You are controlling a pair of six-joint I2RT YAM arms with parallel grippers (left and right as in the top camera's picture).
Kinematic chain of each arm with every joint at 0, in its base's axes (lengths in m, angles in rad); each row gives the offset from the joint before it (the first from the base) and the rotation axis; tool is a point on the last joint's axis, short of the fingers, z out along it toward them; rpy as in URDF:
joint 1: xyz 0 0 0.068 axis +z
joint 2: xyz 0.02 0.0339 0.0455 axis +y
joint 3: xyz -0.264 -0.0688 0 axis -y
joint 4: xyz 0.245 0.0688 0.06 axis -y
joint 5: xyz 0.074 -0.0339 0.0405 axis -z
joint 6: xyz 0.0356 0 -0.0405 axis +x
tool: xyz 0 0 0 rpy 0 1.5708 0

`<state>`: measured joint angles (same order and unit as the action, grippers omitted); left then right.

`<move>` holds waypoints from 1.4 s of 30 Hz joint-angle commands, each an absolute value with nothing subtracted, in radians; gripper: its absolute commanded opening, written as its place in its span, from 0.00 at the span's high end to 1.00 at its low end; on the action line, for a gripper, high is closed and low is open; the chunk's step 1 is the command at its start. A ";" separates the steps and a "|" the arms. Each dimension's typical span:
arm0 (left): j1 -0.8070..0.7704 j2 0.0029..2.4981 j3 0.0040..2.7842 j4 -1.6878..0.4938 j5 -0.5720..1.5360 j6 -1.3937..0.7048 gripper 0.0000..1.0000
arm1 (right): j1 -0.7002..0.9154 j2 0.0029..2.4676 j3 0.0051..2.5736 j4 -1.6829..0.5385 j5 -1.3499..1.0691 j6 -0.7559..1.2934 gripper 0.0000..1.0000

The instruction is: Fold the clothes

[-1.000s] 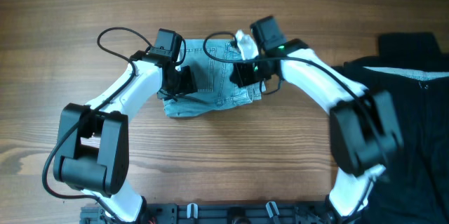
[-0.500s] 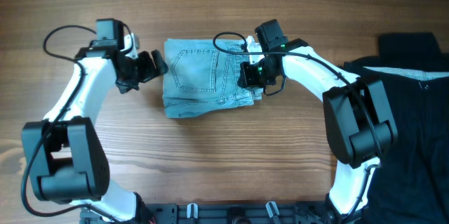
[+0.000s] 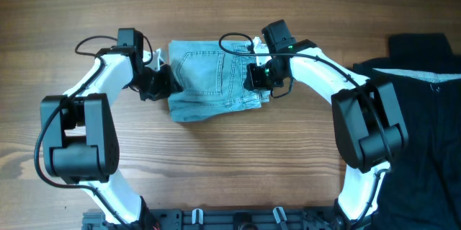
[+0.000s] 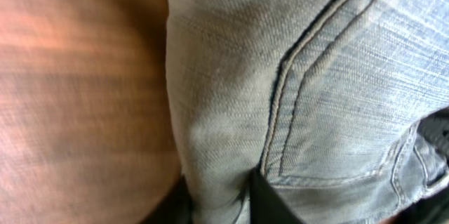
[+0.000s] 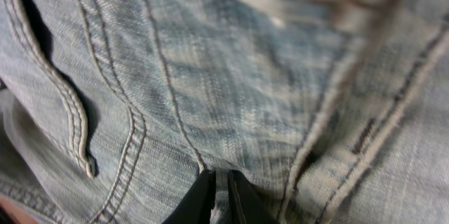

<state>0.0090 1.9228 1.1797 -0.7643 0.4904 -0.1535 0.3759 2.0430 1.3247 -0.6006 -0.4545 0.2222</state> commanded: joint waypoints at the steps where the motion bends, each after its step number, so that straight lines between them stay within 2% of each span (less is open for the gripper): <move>1: 0.030 1.864 1.227 -0.846 0.537 -0.134 0.83 | 0.360 2.083 1.298 -0.627 -0.341 0.205 0.87; 4: 0.051 1.730 1.301 -0.923 0.534 -0.134 0.85 | 0.360 2.083 1.312 -0.669 -0.351 0.181 0.83; 6: 0.012 1.619 1.303 -0.971 0.500 -0.140 0.86 | 0.358 2.033 1.335 -0.720 -0.394 0.152 0.79; 7: -0.047 1.603 1.281 -1.030 0.450 -0.249 0.88 | 0.358 1.973 1.335 -0.710 -0.394 0.153 0.78; 9: -0.092 1.606 1.206 -1.011 0.439 -0.339 0.88 | 0.358 1.897 1.335 -0.694 -0.389 0.157 0.75; 13: -0.128 1.606 1.019 -0.872 0.406 -0.514 0.92 | 0.350 1.787 1.335 -0.668 -0.374 0.185 0.71; 16: -0.127 1.606 0.873 -0.753 0.404 -0.566 0.94 | 0.347 1.750 1.335 -0.658 -0.374 0.220 0.71; 19: -0.126 1.612 0.760 -0.612 0.252 -0.657 0.96 | 0.347 1.750 1.335 -0.658 -0.374 0.220 0.71; 23: -0.119 1.633 0.738 -0.465 0.064 -0.719 0.96 | 0.349 1.750 1.335 -0.629 -0.374 0.216 0.71; 27: -0.041 1.633 0.758 -0.301 -0.001 -0.714 0.96 | 0.350 1.757 1.334 -0.574 -0.375 0.204 0.70; 28: -0.010 1.633 0.774 -0.274 0.002 -0.714 0.96 | 0.351 1.765 1.334 -0.560 -0.392 0.190 0.65; 30: 0.041 1.629 0.819 -0.260 0.076 -0.700 0.91 | 0.356 1.784 1.333 -0.538 -0.423 0.134 0.60; 32: 0.084 1.627 0.886 -0.274 0.227 -0.583 0.84 | 0.363 1.822 1.333 -0.511 -0.419 0.103 0.59; 34: 0.096 1.625 0.938 -0.332 0.297 -0.518 0.76 | 0.364 1.867 1.333 -0.481 -0.434 0.105 0.59; 37: 0.096 1.610 0.989 -0.461 0.344 -0.441 0.63 | 0.366 1.945 1.333 -0.450 -0.589 0.060 0.60; 40: 0.096 1.593 0.992 -0.563 0.440 -0.405 0.53 | 0.373 2.004 1.333 -0.493 -0.524 0.053 0.60; 41: 0.096 1.592 0.992 -0.601 0.475 -0.403 0.50 | 0.373 2.026 1.333 -0.524 -0.418 0.064 0.65; 42: 0.096 1.593 0.992 -0.656 0.494 -0.403 0.46 | 0.371 2.050 1.333 -0.563 -0.261 0.128 0.75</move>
